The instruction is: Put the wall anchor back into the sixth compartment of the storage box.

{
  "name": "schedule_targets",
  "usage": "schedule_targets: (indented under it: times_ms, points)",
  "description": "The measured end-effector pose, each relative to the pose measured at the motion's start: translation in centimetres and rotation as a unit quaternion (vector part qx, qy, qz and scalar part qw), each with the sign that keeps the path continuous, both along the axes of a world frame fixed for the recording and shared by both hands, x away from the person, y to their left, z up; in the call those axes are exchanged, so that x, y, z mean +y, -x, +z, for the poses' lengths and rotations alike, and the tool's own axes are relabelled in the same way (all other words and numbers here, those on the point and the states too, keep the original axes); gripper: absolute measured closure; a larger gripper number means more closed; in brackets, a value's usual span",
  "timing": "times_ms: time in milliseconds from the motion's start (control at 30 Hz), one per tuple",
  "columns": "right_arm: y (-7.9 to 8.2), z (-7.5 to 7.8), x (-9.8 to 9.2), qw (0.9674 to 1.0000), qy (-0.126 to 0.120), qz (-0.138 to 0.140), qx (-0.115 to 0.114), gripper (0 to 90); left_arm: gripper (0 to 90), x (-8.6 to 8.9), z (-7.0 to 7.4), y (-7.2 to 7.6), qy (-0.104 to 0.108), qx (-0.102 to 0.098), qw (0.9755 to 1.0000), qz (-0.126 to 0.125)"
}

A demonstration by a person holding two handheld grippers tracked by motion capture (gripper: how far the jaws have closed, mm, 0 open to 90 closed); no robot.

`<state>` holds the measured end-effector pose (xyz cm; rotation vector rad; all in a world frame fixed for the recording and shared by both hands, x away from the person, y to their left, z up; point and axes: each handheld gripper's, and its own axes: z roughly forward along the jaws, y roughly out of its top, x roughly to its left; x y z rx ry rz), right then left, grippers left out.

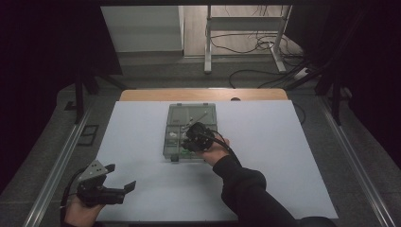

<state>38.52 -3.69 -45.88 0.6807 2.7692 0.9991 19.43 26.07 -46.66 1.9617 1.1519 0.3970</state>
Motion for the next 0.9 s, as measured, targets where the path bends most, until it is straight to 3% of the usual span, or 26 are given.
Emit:
schedule_targets:
  times_ms: [367, 700, 900]
  points:
    - [2.6, 1.5, -3.2, 0.9999, -0.010, 0.008, -0.008, 54.0, 2.3, -0.1, 0.0, 0.0, -0.003, 0.000, 1.0000, 0.000]
    - [4.4, 2.0, -6.2, 0.9995, -0.023, 0.000, -0.022, 42.7, 2.3, -0.2, 0.0, 0.0, -0.004, 0.000, 1.0000, 0.000]
    - [5.3, 2.2, -7.4, 0.9993, -0.016, -0.009, -0.032, 36.3, 2.2, -0.2, 0.0, 0.0, -0.004, -0.001, 1.0000, 0.001]
